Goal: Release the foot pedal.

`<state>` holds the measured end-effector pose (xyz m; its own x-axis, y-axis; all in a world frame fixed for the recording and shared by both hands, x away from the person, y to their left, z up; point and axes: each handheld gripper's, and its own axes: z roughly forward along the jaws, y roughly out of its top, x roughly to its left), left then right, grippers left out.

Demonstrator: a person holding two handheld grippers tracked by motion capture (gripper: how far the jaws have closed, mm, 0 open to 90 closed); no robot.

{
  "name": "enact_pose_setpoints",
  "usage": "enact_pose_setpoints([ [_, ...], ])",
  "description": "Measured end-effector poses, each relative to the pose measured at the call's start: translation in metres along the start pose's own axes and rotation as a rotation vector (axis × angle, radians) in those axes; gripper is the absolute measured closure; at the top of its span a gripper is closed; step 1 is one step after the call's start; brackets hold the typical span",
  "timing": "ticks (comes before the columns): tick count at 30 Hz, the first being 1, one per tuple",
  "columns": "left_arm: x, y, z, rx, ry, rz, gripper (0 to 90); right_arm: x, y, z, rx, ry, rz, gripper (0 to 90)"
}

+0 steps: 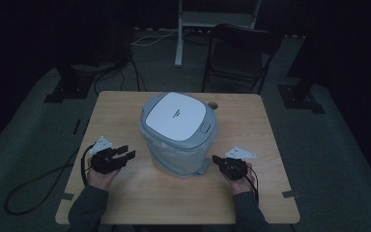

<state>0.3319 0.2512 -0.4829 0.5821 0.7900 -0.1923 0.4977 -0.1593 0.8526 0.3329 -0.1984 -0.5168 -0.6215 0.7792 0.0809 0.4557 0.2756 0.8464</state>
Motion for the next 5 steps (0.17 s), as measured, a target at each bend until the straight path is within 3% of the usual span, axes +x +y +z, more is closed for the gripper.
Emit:
enact_pose_setpoints([
  [5, 0.0018, -0.0059, 0.0036, -0.002, 0.019, -0.013, 53.6, -0.0075, -0.0008, -0.0041, 0.008, -0.038, 0.007, 89.8],
])
